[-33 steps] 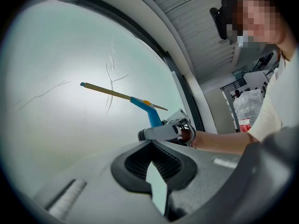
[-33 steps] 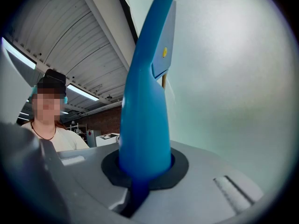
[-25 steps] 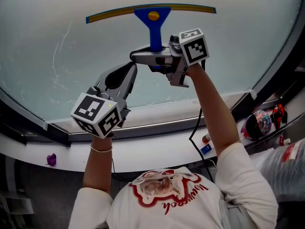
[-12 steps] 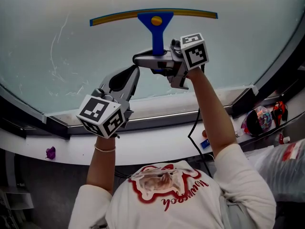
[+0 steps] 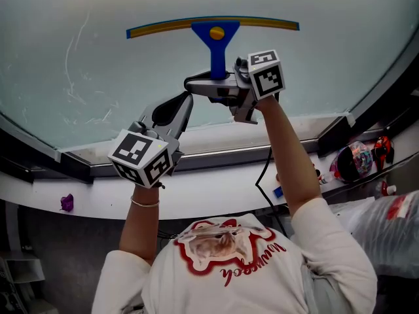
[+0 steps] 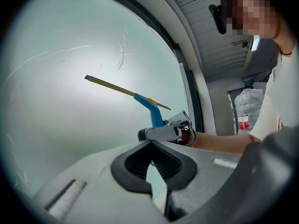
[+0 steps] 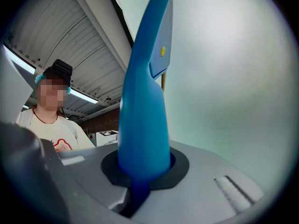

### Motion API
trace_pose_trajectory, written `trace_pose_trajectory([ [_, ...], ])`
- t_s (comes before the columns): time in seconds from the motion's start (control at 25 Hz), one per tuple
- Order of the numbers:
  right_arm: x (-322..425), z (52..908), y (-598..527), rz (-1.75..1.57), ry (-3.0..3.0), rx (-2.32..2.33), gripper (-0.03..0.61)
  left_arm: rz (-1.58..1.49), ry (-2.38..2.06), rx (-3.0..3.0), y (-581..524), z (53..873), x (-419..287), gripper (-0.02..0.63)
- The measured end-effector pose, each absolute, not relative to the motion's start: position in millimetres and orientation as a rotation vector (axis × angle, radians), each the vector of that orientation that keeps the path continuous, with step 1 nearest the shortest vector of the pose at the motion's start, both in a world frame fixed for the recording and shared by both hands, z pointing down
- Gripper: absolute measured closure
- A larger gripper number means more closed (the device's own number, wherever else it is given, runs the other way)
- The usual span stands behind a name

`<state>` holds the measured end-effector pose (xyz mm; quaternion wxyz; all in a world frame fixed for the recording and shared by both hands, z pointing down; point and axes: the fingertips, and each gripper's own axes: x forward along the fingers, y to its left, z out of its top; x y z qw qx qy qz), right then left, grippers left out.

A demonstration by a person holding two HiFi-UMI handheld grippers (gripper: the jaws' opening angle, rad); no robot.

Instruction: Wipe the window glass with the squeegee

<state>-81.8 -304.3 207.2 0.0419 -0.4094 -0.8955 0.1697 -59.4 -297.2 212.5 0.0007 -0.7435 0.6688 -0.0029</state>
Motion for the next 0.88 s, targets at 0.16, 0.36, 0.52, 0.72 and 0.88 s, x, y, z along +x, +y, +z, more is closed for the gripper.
trace_pose_trajectory([
  [0.16,-76,225,-295,0.525,-2.735,-1.259,0.545,0.011,2.105,-2.351,-289,232,-54,0.607],
  [0.36,-75,239,-293,0.548,-2.725,-1.268,0.545,0.008,2.126,-2.372,-287,246,-54,0.607],
  [0.52,-74,245,-293,0.559,-2.721,-1.272,0.545,-0.002,2.137,-2.381,-286,252,-53,0.607],
  [0.72,-74,256,-293,0.576,-2.714,-1.264,0.543,0.005,2.147,-2.394,-286,262,-53,0.607],
  [0.88,-72,268,-292,0.598,-2.699,-1.260,0.543,-0.001,2.164,-2.412,-285,274,-51,0.607],
])
